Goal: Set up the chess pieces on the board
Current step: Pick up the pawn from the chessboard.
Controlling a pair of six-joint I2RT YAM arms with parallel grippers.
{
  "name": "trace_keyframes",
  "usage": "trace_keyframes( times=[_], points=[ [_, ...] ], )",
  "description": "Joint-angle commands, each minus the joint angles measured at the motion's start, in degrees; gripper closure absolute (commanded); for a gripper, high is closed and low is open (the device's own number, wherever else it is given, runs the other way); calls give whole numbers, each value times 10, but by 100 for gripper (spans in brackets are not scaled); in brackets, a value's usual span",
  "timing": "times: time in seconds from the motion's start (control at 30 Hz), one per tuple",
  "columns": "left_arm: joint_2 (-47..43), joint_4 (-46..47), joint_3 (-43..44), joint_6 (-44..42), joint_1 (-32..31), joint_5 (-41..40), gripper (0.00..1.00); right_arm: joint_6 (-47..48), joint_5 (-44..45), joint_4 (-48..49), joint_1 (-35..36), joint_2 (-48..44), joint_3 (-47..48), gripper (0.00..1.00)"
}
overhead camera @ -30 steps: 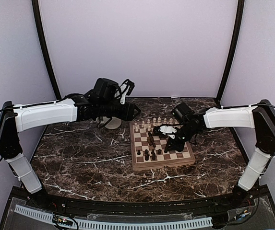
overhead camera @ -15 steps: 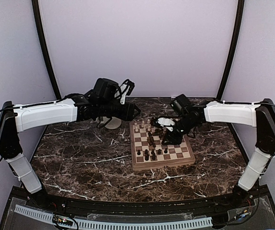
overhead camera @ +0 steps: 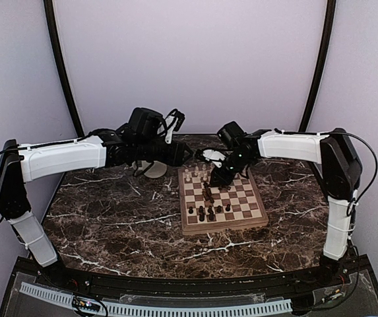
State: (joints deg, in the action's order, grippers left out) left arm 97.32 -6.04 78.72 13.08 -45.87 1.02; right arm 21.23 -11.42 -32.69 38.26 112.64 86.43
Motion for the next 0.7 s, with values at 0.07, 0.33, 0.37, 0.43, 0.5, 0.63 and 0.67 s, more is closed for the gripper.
trace_keyframes(
  times=[0.07,0.33,0.37,0.43,0.5,0.63,0.67],
  points=[
    [-19,1,14,-2,1,2,50,-30,27,3,-6,28,35,81],
    [-15,1,14,2,1,8,50,-40,36,8,-15,38,40,82],
    [-15,1,14,2,1,9,50,-40,36,8,-16,39,41,82],
    [-13,1,14,3,1,9,50,-42,35,7,-18,43,45,82],
    [-12,1,14,3,1,11,50,-44,36,7,-20,48,47,82],
    [-11,1,14,4,1,14,50,-48,33,5,-25,60,56,81],
    [-11,1,14,4,1,14,50,-47,32,4,-25,63,58,81]
  ],
)
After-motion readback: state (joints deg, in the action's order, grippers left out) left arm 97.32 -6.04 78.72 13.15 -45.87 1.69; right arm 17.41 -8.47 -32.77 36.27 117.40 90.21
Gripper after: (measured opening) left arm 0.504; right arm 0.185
